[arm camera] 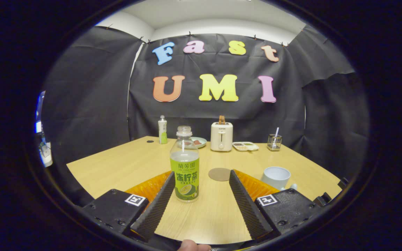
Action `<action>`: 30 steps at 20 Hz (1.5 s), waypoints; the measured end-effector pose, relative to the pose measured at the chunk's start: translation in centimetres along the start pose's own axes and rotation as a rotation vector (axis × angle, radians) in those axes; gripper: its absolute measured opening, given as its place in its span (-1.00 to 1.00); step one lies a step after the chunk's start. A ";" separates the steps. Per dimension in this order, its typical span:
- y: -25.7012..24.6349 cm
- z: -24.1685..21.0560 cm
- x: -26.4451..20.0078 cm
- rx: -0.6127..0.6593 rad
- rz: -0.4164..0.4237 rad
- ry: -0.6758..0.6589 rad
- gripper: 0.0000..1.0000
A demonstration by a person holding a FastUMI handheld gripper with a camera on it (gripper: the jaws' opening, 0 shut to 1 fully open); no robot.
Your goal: Take the bottle from table, then pour the juice into the cup, finally place the bottle on the coaster
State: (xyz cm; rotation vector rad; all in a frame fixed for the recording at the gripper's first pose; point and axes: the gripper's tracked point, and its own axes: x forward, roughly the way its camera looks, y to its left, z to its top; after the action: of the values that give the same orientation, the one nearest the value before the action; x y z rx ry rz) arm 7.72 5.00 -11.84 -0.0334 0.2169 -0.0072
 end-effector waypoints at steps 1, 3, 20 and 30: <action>0.4 -0.4 0.8 -0.002 0.005 0.017 1.00; 0.9 -1.1 2.4 0.004 0.000 0.047 1.00; 2.1 -0.5 8.2 -0.016 -0.023 0.140 0.86; 4.5 3.1 6.5 0.120 0.021 0.165 0.61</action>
State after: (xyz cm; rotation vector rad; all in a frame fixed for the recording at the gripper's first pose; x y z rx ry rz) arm 14.71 9.52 -10.37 0.0898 0.3815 -0.0019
